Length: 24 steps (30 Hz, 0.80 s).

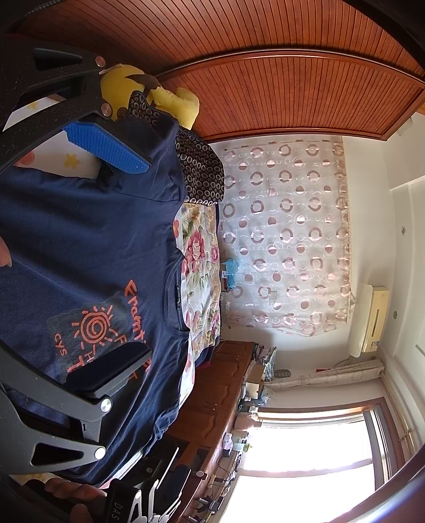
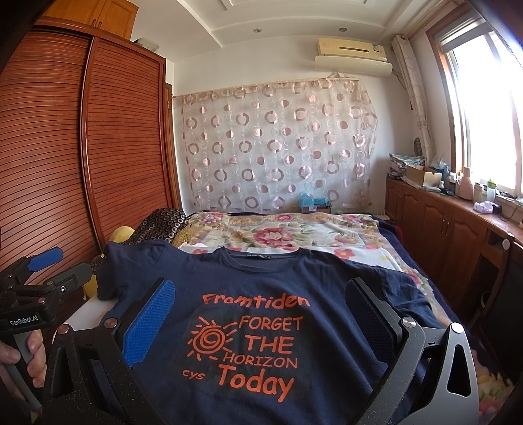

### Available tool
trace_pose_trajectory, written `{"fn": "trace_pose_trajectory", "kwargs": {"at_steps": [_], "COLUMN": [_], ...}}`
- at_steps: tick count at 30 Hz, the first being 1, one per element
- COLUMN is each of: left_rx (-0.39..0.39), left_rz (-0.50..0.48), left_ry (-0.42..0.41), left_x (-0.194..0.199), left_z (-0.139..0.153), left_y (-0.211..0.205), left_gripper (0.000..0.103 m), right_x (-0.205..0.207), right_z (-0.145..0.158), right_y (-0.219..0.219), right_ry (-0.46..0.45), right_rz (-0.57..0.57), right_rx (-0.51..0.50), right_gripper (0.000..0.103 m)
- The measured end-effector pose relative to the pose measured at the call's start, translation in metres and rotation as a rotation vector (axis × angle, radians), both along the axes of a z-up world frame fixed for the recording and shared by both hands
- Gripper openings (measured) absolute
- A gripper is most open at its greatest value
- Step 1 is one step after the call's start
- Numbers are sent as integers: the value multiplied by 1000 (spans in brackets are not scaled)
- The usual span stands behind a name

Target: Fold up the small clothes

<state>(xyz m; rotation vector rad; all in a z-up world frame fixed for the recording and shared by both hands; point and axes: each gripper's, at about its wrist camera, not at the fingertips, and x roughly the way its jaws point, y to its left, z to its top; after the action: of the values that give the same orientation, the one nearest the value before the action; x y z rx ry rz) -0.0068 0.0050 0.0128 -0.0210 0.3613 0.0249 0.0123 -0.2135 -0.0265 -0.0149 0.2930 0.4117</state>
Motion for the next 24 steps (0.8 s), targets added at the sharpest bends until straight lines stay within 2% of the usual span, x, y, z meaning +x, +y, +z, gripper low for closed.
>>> {"fn": "trace_pose_trajectory", "kwargs": {"at_steps": [24], "left_rx": [6], "left_rz": [1], "left_ry": [-5], "left_x": [-1], "left_z": [1], "left_y": [0], "left_gripper": [103], "right_x": [-1], "right_z": [1], "right_y": [0], "right_ry": [-1], "right_rz": [0], "right_rx": [-1], "right_gripper": [103]}}
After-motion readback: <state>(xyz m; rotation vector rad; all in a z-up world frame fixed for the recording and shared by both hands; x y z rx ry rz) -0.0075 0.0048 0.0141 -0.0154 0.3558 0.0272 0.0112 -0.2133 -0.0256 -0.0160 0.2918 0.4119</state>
